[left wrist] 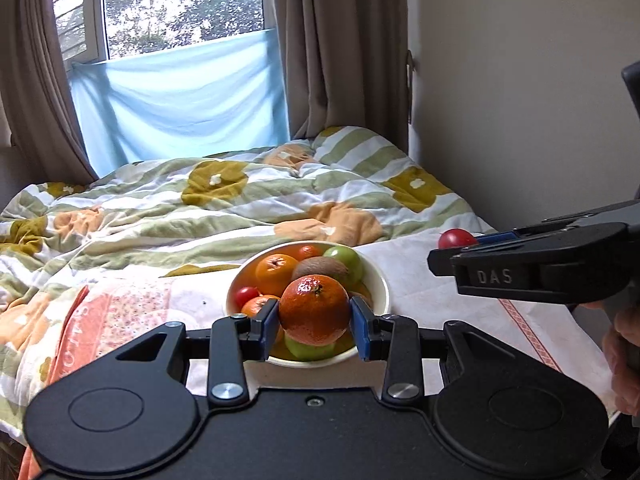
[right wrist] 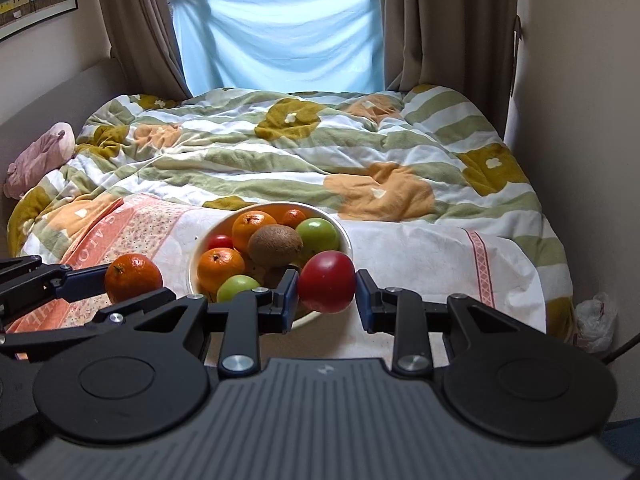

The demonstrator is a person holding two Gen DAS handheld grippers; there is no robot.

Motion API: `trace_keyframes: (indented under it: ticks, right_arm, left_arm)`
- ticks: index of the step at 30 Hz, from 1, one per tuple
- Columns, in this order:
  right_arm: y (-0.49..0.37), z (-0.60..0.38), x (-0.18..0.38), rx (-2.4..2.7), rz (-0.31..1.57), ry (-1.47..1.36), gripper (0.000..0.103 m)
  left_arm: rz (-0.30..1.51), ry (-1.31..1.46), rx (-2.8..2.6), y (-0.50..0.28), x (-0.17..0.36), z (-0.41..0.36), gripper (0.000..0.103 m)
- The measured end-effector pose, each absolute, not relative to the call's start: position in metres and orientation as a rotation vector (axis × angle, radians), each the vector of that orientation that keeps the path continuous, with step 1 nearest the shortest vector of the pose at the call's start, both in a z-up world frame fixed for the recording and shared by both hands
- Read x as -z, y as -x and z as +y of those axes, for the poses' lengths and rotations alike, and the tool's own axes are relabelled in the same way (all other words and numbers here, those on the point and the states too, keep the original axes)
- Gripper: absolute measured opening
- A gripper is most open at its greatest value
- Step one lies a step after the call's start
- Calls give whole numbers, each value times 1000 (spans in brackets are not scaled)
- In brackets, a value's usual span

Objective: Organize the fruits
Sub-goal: 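Carry the tangerine into the bowl and open the left tool while the right tool carries the tomato, then lower the red tomato into the bowl and open the right tool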

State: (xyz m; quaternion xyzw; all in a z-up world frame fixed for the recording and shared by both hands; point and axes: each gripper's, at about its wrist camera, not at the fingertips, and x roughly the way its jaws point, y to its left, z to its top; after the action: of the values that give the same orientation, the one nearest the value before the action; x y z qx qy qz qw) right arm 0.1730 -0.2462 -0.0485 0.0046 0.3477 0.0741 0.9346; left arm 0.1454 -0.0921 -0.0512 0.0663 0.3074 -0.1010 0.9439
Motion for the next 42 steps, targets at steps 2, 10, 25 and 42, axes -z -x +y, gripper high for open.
trace_keyframes:
  ticks: [2,10,25,42]
  right_arm:
    - [-186,-242,48,-174,716,-5,45]
    - [-247,-231,60,-248,758,9,45]
    - [-321,-230,107,-300,852,22,45]
    - [-335,-244,113,-278,871,-5,45]
  left_arm:
    - [634,-134,176,-159,50,-85,41]
    - [679,-118,96,-220,60,-71,41]
    - [842,-108,61,-311,121,-68,41]
    - [822,-124,71,-286,115,-61,97]
